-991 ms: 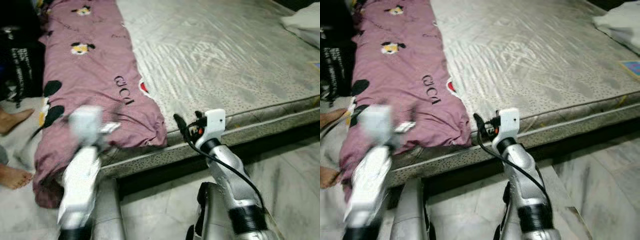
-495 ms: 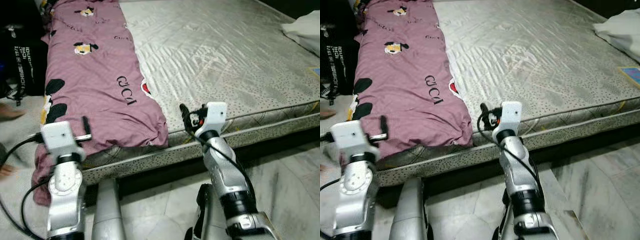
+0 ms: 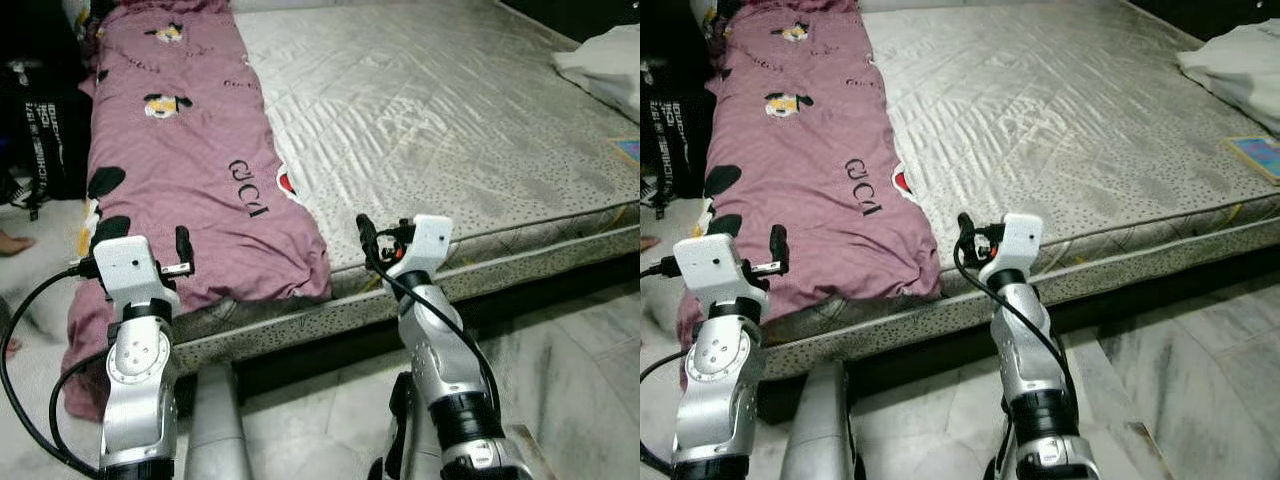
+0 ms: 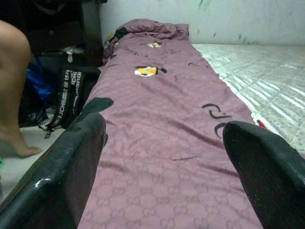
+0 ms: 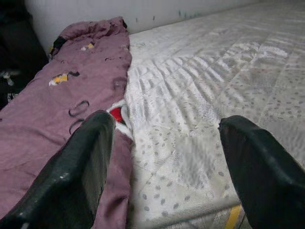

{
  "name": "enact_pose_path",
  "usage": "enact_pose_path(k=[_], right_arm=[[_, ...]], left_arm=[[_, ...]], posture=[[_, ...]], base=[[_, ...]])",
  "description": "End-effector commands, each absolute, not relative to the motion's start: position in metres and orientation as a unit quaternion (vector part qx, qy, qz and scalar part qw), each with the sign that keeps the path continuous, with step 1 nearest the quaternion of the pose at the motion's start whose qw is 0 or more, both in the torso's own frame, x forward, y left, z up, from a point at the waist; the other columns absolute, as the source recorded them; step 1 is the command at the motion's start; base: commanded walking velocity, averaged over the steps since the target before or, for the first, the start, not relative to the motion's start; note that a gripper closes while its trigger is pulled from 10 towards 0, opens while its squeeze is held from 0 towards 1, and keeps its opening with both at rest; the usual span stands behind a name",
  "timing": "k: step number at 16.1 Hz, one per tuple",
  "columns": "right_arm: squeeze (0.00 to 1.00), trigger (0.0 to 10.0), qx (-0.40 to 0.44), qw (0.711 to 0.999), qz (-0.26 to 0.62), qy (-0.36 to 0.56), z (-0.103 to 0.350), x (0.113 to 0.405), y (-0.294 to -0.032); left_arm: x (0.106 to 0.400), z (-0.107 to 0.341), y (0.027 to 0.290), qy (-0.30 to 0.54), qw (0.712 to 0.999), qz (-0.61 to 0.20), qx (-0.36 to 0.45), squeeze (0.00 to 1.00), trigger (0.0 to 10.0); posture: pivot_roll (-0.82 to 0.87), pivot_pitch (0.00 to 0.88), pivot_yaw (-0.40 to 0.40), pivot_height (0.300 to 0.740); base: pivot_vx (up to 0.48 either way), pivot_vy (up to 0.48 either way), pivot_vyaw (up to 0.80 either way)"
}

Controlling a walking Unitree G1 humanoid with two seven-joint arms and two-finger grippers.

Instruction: Clean up the room

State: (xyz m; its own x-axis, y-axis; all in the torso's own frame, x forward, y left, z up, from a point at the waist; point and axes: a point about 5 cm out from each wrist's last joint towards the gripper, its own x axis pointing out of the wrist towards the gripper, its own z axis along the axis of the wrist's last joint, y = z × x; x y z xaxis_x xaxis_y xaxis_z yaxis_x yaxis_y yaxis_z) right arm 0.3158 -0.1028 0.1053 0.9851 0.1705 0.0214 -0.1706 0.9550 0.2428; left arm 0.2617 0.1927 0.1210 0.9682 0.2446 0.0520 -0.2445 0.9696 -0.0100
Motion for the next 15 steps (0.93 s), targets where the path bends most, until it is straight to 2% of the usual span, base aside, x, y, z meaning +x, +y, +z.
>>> enact_pose_path(k=[1, 11, 15], right_arm=[[0.00, 10.0, 0.123, 0.988, 0.088, -0.006, 0.107, 0.318, -0.101], [0.00, 10.0, 0.118, 0.988, 0.099, -0.016, 0.113, 0.317, -0.096], [0.00, 10.0, 0.116, 0.989, 0.091, -0.017, 0.114, 0.317, -0.100]], left_arm=[[0.265, 0.120, 0.194, -0.022, 0.992, 0.125, 0.000, 0.00, 10.0], [0.277, 0.125, 0.177, -0.033, 0.995, 0.093, -0.008, 0.00, 10.0], [0.278, 0.124, 0.173, -0.031, 0.996, 0.082, -0.003, 0.00, 10.0]], posture=[[0.12, 0.000, -0.013, 0.618], [0.10, 0.000, -0.012, 0.738], [0.09, 0.000, -0.009, 0.740]], base=[[0.000, 0.000, 0.00], [0.000, 0.000, 0.00], [0.000, 0.000, 0.00]])
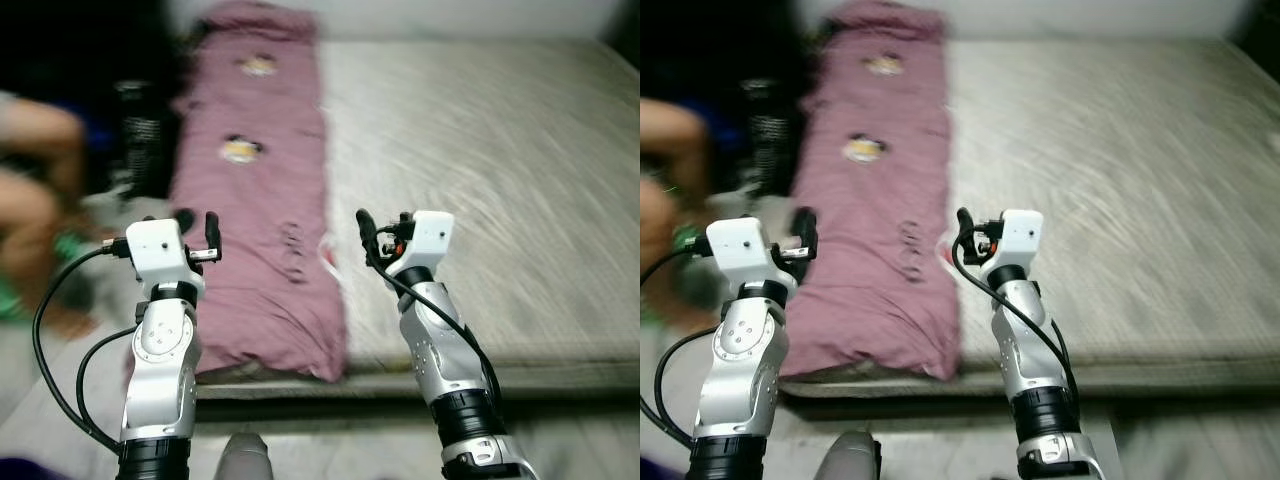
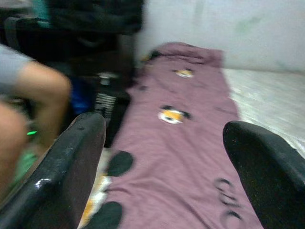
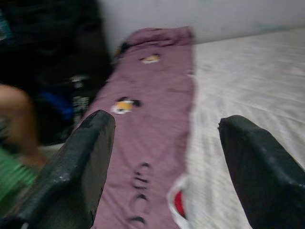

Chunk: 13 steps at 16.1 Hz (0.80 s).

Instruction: Clean up the room

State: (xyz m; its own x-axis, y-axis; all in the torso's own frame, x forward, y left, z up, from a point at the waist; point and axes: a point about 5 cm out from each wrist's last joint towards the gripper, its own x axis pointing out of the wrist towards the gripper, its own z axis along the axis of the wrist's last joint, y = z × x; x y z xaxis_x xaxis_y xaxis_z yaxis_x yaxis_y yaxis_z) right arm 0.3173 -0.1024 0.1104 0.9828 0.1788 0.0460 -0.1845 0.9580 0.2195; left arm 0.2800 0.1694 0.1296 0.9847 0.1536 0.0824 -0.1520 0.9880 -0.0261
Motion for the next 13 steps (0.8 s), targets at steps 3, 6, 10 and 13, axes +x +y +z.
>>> enact_pose_path(k=[3, 6, 10, 13], right_arm=[[0.00, 10.0, 0.114, 0.989, 0.088, -0.015, 0.112, 0.317, -0.103], [0.00, 10.0, 0.112, 0.990, 0.086, -0.012, 0.111, 0.316, -0.104], [0.00, 10.0, 0.109, 0.990, 0.084, -0.007, 0.108, 0.315, -0.106], [0.00, 10.0, 0.102, 0.991, 0.082, -0.004, 0.107, 0.314, -0.108]], left_arm=[[0.279, 0.123, 0.176, -0.026, 0.995, 0.098, 0.027, 0.00, 10.0], [0.280, 0.115, 0.173, 0.001, 0.994, 0.103, 0.029, 0.00, 10.0], [0.278, 0.113, 0.172, 0.001, 0.996, 0.089, 0.008, 0.00, 10.0], [0.276, 0.112, 0.173, 0.005, 0.997, 0.078, 0.009, 0.00, 10.0]], posture=[[0.09, 0.000, -0.009, 0.740], [0.09, 0.000, -0.014, 0.740], [0.09, 0.000, -0.017, 0.740], [0.10, 0.000, -0.020, 0.740]], base=[[0.000, 0.000, 0.00], [0.000, 0.000, 0.00], [0.000, 0.000, 0.00], [0.000, 0.000, 0.00]])
